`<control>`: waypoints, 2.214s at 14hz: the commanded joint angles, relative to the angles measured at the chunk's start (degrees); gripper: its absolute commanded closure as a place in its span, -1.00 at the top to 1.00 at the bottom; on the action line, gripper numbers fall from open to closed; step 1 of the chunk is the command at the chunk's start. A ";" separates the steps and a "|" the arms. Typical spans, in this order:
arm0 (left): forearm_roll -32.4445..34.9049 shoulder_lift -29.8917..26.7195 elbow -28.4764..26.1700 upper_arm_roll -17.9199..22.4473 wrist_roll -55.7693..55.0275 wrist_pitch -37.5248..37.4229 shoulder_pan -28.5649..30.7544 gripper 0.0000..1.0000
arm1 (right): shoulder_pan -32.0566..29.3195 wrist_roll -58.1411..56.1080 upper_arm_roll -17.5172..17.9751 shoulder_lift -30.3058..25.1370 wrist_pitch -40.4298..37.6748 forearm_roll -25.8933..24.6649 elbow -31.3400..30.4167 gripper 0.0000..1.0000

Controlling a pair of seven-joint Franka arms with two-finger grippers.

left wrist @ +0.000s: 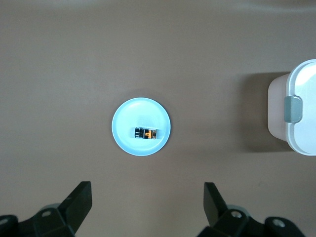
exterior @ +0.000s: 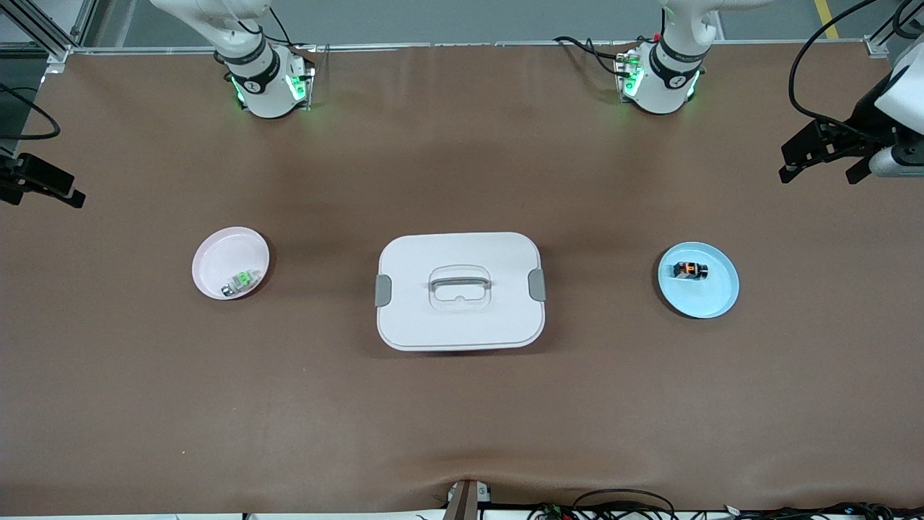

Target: Transfer orange switch to right arm and place

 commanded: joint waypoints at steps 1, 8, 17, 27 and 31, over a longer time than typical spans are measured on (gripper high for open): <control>0.26 0.69 1.59 -0.02 0.24 -1.93 0.02 1.00 | -0.69 0.42 0.59 -0.83 0.18 -0.54 -0.69 1.00; 0.26 0.95 1.85 -0.02 -0.10 -2.12 0.11 1.00 | -0.69 0.42 0.59 -0.83 0.18 -0.54 -0.69 1.00; 0.35 2.10 2.82 0.33 0.16 -2.11 0.02 1.00 | -0.95 0.42 0.50 -0.56 0.35 -0.63 -0.25 1.00; 0.26 2.53 2.73 0.33 0.33 -2.03 0.20 1.00 | -1.22 0.07 0.42 3.46 1.23 -0.81 -0.16 1.00; 0.70 4.73 3.08 0.42 0.94 -1.85 0.02 1.00 | -1.30 -0.37 0.42 4.18 3.07 -0.81 -0.25 1.00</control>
